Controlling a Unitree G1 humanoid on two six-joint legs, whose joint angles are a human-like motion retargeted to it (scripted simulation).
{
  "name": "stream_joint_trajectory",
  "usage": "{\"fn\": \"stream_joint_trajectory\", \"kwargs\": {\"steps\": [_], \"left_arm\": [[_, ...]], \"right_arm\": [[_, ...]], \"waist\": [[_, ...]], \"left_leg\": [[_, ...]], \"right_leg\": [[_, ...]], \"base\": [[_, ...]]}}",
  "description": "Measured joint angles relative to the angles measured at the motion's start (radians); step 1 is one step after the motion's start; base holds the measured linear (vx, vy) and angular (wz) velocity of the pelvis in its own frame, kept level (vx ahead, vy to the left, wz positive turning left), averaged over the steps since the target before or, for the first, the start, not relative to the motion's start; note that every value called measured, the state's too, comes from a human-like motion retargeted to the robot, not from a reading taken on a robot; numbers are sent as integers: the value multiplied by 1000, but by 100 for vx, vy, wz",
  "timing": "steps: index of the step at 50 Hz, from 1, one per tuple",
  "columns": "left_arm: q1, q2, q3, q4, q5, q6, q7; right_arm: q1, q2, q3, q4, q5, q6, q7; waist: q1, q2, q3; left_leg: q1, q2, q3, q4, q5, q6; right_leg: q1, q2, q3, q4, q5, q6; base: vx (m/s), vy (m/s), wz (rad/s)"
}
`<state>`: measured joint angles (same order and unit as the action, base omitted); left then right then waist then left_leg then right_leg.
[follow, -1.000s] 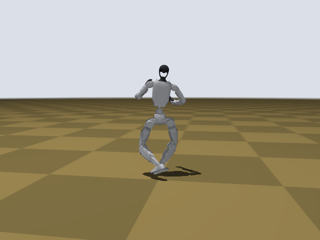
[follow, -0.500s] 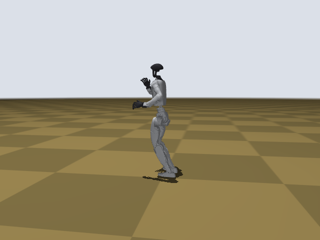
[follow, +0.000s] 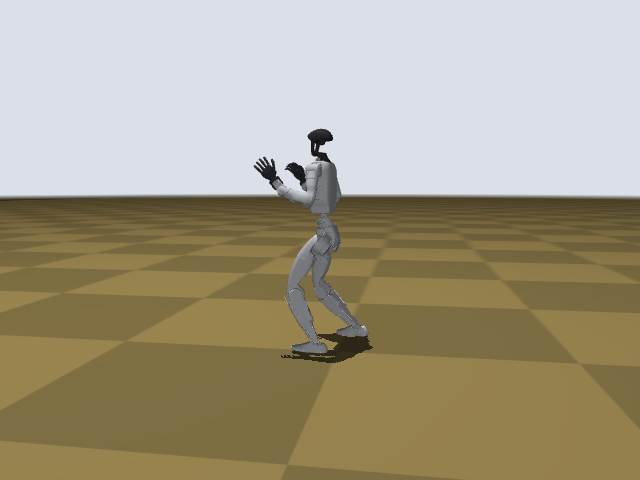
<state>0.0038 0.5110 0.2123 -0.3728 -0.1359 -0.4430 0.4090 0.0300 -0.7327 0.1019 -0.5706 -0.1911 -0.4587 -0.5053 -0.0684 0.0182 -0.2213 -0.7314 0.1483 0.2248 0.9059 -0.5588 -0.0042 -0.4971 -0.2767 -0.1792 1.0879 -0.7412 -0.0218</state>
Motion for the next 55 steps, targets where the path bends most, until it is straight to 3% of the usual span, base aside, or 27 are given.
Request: {"fn": "stream_joint_trajectory", "kwargs": {"steps": [5, 7, 12, 18, 20, 26, 30, 35, 38, 41, 45, 50, 52, 55], "left_arm": [[54, 18, 62, 45, 10, 23, -13], [45, 33, 68, 73, 26, 44, -28], [85, 64, 45, 122, 58, 74, -50], [260, 73, 0, 122, 81, 69, -130], [331, 71, -12, 120, 94, 67, -157], [506, 76, 3, 48, 117, 59, -207], [474, 57, -4, -17, 112, 46, -175], [112, 53, -65, -137, 80, 23, -42], [-288, 112, -115, -148, 100, 20, 61], [-727, 261, -207, -14, 124, 47, 179], [-1119, 513, -370, 275, 44, 70, 246], [-1254, 696, -560, 490, -83, 59, 119], [-1195, 687, -567, 432, -106, 44, 29], [-952, 584, -447, 229, -135, 28, -118]], "right_arm": [[-28, -81, -84, -38, -74, -1, -9], [-81, -137, -122, -51, -117, 5, -18], [-211, -291, -193, -66, -209, 18, -88], [-289, -429, -290, -89, -298, 56, -201], [-301, -447, -321, -101, -311, 67, -222], [-251, -415, -405, -128, -336, 108, -273], [-180, -349, -389, -136, -330, 112, -277], [-41, -220, -279, -117, -258, 84, -233], [55, -163, -196, -60, -149, 56, -134], [182, -152, -165, 26, -7, 31, 19], [406, -167, -235, 109, 126, 32, 175], [550, -123, -428, 102, 219, 44, 225], [520, -84, -495, 66, 227, 48, 205], [404, -39, -586, -22, 197, 52, 139]], "waist": [[-10, -93, -14], [-19, -164, 23], [-19, -235, 60], [41, -252, 27], [68, -277, 27], [170, -318, 6], [181, -326, 10], [81, -251, -10], [-37, -143, -23], [-158, 4, -16], [-286, 185, 28], [-342, 298, 88], [-326, 296, 97], [-265, 263, 87]], "left_leg": [[64, -117, 44, 55, -48, 75], [163, -221, 80, -25, -55, 114], [301, -341, 31, -185, -26, 118], [346, -348, -88, -290, 8, 95], [325, -357, -113, -250, -4, 97], [305, -319, -179, -205, -48, 92], [285, -295, -186, -134, -69, 70], [294, -233, -157, -76, -79, 21], [284, -158, -126, -15, -76, -23], [240, -36, -114, 73, -57, -63], [164, 131, -131, 202, -11, -73], [114, 291, -117, 301, 39, -40], [108, 329, -110, 317, 42, -36], [100, 351, -103, 319, 32, -32]], "right_leg": [[-17, -49, 131, 237, 70, 68], [-40, -138, 180, 351, 116, 77], [-115, -142, 203, 355, 105, 70], [-167, 1, 218, 49, 98, 95], [-170, 9, 232, 20, 101, 99], [-103, 43, 161, -55, 58, 57], [-83, 51, 132, -42, 26, 42], [-52, 95, 121, -47, 11, 31], [-37, 154, 126, -64, 23, 25], [-29, 261, 140, -116, 56, 18], [-42, 412, 192, -173, 104, 16], [-48, 528, 255, -222, 148, 28], [-38, 541, 258, -234, 153, 26], [-18, 530, 238, -245, 149, 16]], "base": [[30, 27, 89], [34, 24, 102], [37, 13, 99], [33, 0, 101], [20, -7, 94], [15, -14, 61], [3, -17, 16], [-2, -16, -33], [-4, -12, -74], [-2, -8, -118], [1, -5, -157], [3, -2, -135], [4, 0, -59], [6, 1, 9]]}}
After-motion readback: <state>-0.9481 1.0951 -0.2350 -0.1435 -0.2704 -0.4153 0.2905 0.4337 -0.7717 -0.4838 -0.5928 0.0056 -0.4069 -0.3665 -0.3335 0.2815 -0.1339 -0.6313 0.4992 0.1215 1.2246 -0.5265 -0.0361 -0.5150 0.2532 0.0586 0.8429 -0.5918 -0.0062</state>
